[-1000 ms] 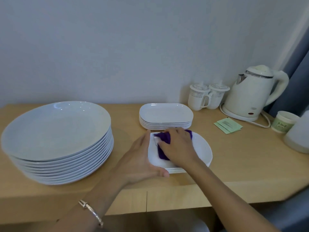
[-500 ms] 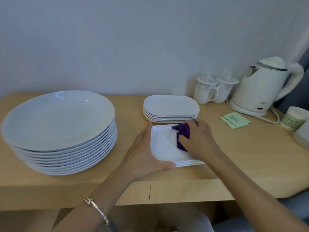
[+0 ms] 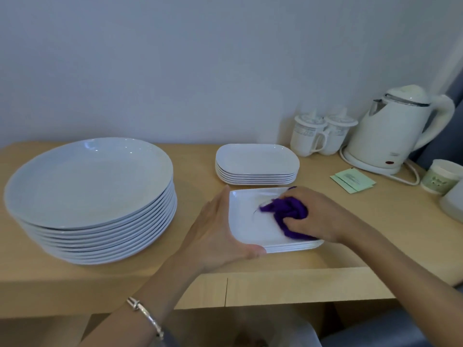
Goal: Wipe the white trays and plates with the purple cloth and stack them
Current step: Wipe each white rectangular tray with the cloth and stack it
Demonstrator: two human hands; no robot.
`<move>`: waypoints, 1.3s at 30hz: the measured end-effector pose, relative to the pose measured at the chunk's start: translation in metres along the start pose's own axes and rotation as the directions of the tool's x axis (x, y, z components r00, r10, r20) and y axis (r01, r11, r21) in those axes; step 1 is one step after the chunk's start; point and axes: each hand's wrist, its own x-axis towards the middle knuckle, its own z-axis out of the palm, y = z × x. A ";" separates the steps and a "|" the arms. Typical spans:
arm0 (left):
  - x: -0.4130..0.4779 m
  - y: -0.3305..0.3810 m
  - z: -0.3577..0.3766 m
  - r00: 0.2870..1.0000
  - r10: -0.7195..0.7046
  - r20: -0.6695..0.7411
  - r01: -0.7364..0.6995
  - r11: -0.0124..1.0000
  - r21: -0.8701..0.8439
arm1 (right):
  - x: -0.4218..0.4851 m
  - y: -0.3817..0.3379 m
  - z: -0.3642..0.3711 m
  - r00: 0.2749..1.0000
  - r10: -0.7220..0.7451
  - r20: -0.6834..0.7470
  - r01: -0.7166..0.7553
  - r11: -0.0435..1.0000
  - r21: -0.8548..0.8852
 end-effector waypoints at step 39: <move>0.006 -0.002 -0.001 0.999 0.020 0.032 -0.024 0.989 0.145 | 0.017 0.007 0.018 0.966 0.123 -0.228 -0.166 0.970 -0.177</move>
